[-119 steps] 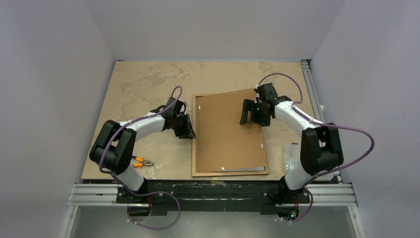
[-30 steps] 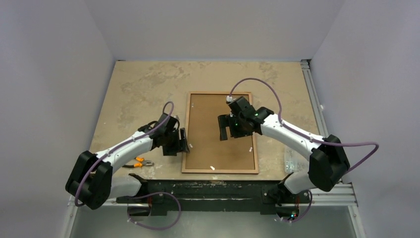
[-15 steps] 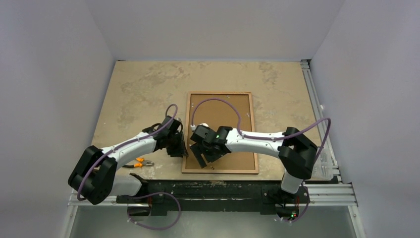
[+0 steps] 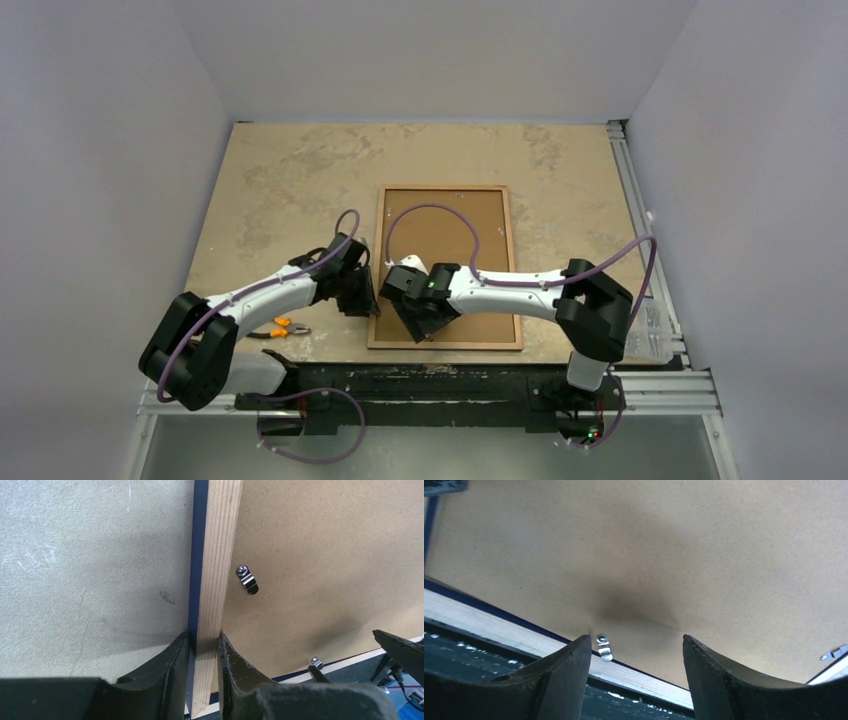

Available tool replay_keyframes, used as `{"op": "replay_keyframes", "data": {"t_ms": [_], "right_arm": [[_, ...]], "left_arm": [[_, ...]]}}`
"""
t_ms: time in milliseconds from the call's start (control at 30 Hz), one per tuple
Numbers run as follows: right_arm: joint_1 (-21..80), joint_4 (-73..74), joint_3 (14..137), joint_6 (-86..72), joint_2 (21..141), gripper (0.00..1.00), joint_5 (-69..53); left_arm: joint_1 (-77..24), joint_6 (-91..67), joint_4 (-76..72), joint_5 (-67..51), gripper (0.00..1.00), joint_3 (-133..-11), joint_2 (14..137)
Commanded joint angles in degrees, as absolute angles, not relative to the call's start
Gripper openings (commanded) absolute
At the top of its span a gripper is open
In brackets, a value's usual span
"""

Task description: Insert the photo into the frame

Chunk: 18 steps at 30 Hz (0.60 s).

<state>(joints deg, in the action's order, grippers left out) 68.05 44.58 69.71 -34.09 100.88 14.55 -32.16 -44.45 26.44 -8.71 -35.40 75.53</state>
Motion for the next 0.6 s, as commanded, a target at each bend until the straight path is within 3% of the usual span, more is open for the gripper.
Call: {"op": "replay_keyframes", "data": {"t_ms": [0,167,333,433,567], "right_arm": [[68.5,46.8,68.2,-35.5,100.6,0.64,18.5],[68.5,46.0,67.1,-35.1,100.8,0.62,18.1],[68.6,45.9,67.2,-34.2,100.6,0.58,17.7],[68.6,46.8,67.1,-33.8,101.0,0.51,19.5],[68.9,48.9,67.1,-33.1,101.8,0.33,22.6]], "left_arm": [[-32.7,-44.5,26.2,-5.4,0.23,-34.3,78.0],[-32.7,-44.5,26.8,-5.4,0.28,-34.6,77.7],[-32.7,-44.5,27.8,-5.4,0.42,-35.2,76.5],[-32.7,-44.7,27.7,-6.0,0.55,-35.2,75.5],[-32.7,-44.5,28.3,-6.0,0.6,-36.0,75.7]]}}
